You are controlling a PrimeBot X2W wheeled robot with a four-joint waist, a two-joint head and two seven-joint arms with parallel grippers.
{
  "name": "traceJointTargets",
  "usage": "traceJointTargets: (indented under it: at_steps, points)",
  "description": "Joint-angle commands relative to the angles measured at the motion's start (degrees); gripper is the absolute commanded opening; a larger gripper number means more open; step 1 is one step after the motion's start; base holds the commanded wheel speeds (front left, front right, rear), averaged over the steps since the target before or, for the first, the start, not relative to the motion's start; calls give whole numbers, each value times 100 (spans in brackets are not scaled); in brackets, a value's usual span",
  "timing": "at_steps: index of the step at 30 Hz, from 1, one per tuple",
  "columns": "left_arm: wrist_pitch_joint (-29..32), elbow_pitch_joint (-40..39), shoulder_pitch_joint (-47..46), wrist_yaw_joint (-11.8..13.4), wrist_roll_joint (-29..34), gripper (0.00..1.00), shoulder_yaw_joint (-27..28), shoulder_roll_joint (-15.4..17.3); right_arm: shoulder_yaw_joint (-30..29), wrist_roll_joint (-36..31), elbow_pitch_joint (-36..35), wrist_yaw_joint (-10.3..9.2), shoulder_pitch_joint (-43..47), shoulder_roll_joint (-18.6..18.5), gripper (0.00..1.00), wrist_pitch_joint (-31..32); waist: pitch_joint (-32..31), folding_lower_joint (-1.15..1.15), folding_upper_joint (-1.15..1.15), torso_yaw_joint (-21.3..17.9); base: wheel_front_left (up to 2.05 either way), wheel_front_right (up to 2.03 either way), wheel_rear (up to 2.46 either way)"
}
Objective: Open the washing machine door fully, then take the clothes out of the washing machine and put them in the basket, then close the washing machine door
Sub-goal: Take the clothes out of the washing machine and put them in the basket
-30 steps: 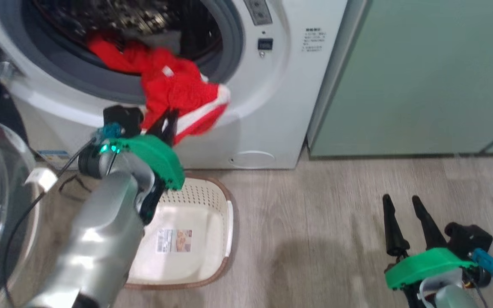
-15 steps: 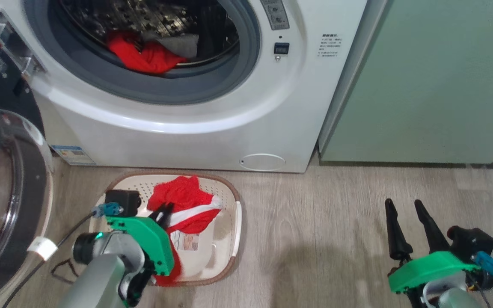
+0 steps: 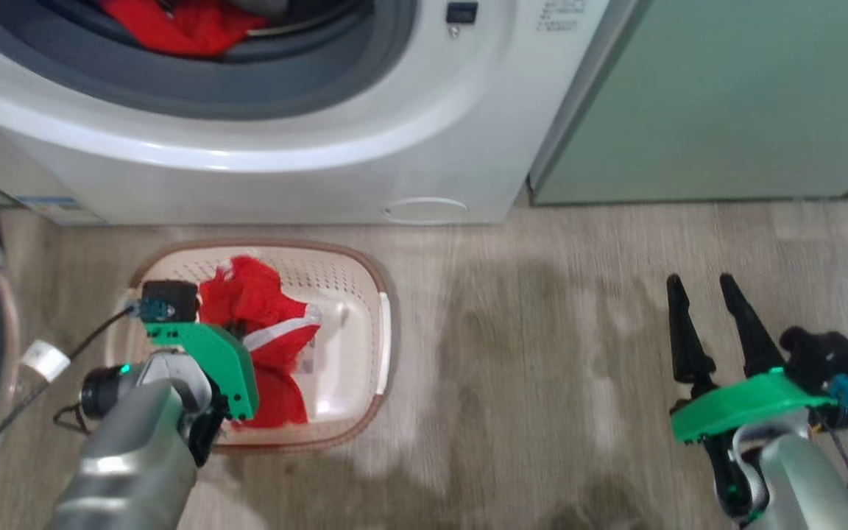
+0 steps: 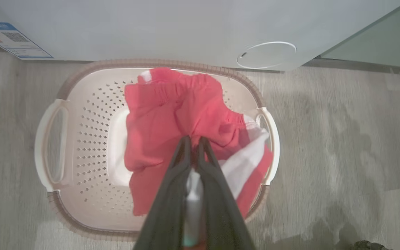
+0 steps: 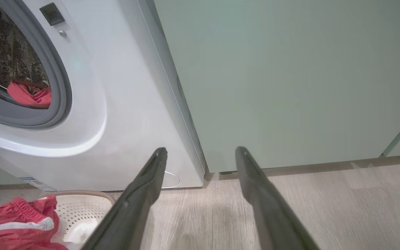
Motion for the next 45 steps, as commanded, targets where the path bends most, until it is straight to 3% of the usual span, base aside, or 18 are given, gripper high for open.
traceJointTargets:
  at_steps: [1, 9, 19, 20, 21, 22, 24, 34, 39, 45]
  points:
    - [-149, 147, -248, -43, 19, 0, 150, 132, 140, -2, -196, -3, -135, -65, 100, -36, 339, 0, 0, -207, 0, 0, 0]
    - [-591, 1031, -988, -103, 79, 0, 8, 82, 70, -25, -404, -3, -481, -62, 100, -36, 1157, 0, 0, -299, 0, 0, 0]
    - [-495, 1275, -1292, 134, 47, 0, -8, 111, -122, -89, -702, -3, -805, -43, 100, -36, 1816, 0, 0, -261, 0, 0, 0]
    - [-564, 1279, -1295, 158, 57, 13, -17, 117, -142, -95, -717, -3, -814, -45, 100, -36, 1823, 0, 0, -257, 0, 0, 0]
    - [-667, 1282, -1298, 187, 69, 35, -25, 123, -176, -96, -759, -3, -828, -42, 100, -36, 1823, 0, 0, -251, 0, 0, 0]
    - [-667, 1282, -1298, 187, 69, 35, -25, 123, -176, -96, -759, -3, -828, -42, 100, -36, 1823, 0, 0, -251, 0, 0, 0]
    - [-820, 1288, -1277, 205, 84, 100, -45, 120, -221, -93, -808, -3, -839, -26, 100, -36, 1780, 0, 0, -249, 0, 0, 0]
    - [-1586, 1164, -907, 146, 66, 100, 35, 217, -83, -65, -758, -3, -624, 140, 100, -36, 781, 0, 0, -294, 0, 0, 0]
    - [-1603, 60, -371, 296, 307, 100, 414, 453, -34, -61, -702, -3, -382, 227, 100, -36, 182, 0, 0, -311, 0, 0, 0]
    - [-1605, -1517, 685, 274, 865, 100, 1214, 563, -41, -105, -571, -3, -76, 290, 100, -36, -526, 0, 0, -406, 0, 0, 0]
